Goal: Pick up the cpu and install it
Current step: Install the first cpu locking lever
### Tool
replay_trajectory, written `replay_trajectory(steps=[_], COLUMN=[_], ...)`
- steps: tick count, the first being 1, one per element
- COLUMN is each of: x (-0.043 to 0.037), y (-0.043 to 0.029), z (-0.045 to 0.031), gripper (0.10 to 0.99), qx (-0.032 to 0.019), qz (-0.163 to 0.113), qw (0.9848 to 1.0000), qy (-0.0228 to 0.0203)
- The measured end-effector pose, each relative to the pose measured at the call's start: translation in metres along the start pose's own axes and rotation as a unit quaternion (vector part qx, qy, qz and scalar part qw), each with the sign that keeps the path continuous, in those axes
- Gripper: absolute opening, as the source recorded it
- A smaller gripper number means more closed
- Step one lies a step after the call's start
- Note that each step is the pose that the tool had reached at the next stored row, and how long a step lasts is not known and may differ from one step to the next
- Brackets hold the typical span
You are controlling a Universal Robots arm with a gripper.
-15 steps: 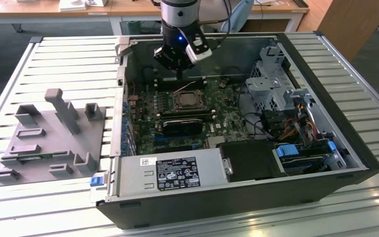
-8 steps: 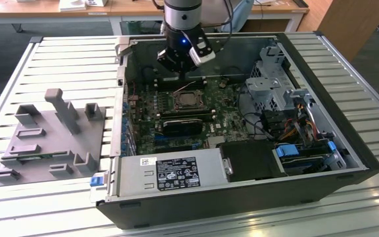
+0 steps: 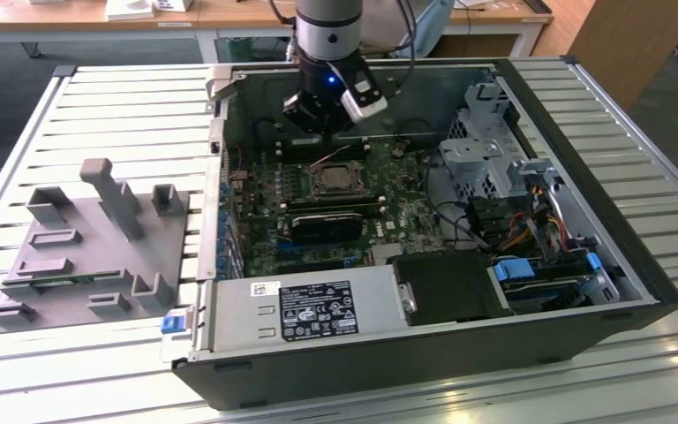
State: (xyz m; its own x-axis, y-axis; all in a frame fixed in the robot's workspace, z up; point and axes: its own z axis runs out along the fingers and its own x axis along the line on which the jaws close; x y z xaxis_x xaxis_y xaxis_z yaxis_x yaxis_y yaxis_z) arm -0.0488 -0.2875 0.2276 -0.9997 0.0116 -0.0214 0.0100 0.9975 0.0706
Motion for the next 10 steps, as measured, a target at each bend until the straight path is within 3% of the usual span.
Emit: replay_trajectory(steps=[10], x=[-0.0091], y=[0.0014], z=[0.0037], gripper=[0.106], qx=[0.0003], qz=[0.000], qw=[1.0000], qy=[-0.0001])
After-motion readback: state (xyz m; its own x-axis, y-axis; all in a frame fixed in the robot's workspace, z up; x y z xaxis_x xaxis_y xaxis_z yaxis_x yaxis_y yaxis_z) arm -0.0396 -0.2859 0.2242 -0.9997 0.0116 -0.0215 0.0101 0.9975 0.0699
